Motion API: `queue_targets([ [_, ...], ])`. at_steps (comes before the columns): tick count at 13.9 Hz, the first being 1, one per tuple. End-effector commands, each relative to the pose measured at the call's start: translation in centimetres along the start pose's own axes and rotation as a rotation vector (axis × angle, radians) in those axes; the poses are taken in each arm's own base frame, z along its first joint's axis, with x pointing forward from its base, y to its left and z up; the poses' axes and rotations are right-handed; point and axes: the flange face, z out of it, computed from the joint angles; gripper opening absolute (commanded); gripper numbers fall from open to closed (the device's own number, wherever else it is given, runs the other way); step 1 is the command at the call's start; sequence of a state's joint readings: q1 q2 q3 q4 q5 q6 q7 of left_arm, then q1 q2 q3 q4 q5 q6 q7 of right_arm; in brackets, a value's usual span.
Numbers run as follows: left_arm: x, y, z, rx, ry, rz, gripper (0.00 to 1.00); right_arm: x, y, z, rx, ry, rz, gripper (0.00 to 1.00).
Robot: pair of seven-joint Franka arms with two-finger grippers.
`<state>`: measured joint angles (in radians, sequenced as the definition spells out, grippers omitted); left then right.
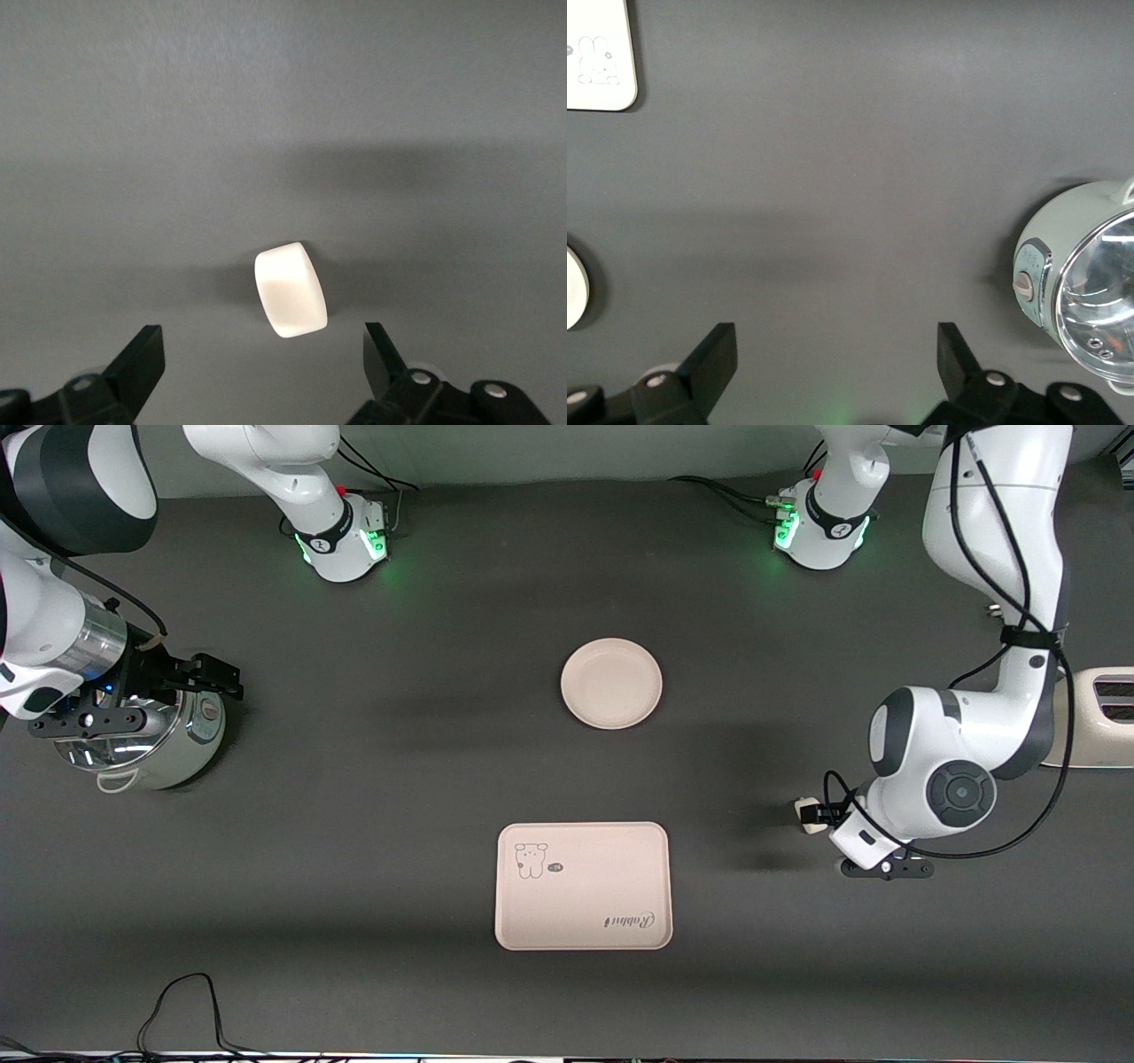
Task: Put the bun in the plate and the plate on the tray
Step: 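Reach the left gripper down to the white bun and grasp it, then carry the bun with the left gripper over the white plate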
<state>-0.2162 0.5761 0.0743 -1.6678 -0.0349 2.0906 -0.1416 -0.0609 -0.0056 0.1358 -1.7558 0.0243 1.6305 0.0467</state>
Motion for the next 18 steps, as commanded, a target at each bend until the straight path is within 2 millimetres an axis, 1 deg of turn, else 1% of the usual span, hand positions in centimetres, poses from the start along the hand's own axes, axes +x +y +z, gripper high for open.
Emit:
queue_targets([
  [1, 0.0, 0.2, 1.8, -0.010, 0.005, -0.035, 1.00, 0.1, -0.5, 0.1, -0.005, -0.004, 0.016, 1.00],
  [6, 0.6, 0.5, 5.8, -0.036, -0.004, -0.060, 0.99, 0.1, -0.6, 0.4, -0.004, -0.011, 0.016, 1.00],
  [8, 0.6, 0.4, 6.1, -0.037, -0.008, -0.061, 0.99, 0.1, -0.5, 0.5, -0.004, -0.012, 0.017, 1.00],
  [10, 0.1, 0.7, 7.0, -0.058, -0.032, -0.076, 0.95, 0.2, -0.5, 0.7, 0.001, -0.008, 0.018, 1.00],
  [11, -0.2, 0.6, 7.1, -0.059, -0.040, -0.079, 0.87, 0.3, -0.9, 0.7, 0.001, 0.000, 0.010, 1.00],
  [12, -0.4, 0.6, 7.3, -0.057, -0.046, -0.078, 0.76, 0.4, -1.9, 0.7, 0.000, 0.008, -0.003, 1.00],
  [13, -0.5, 0.5, 7.6, -0.058, -0.050, -0.081, 0.64, 0.7, -2.4, 1.1, 0.000, 0.008, 0.012, 1.00],
  [14, -0.5, 0.5, 7.4, -0.058, -0.051, -0.079, 0.48, 0.9, -3.0, 1.5, 0.000, 0.007, 0.033, 1.00],
  [15, -0.6, 0.3, 7.4, -0.058, -0.054, -0.080, 0.28, 1.2, -4.1, 2.0, 0.001, 0.009, 0.022, 1.00],
  [16, -0.5, 0.3, 7.2, -0.059, -0.052, -0.080, 0.13, 1.6, -4.7, 2.7, 0.002, 0.003, 0.011, 1.00],
  [17, -0.5, 0.3, 7.1, -0.059, -0.052, -0.080, 0.11, 2.0, -5.2, 3.1, 0.003, 0.004, 0.002, 1.00],
  [18, -0.5, 0.2, 6.3, -0.062, -0.045, -0.079, 0.12, 2.0, -5.7, 3.1, 0.004, 0.010, -0.006, 1.00],
])
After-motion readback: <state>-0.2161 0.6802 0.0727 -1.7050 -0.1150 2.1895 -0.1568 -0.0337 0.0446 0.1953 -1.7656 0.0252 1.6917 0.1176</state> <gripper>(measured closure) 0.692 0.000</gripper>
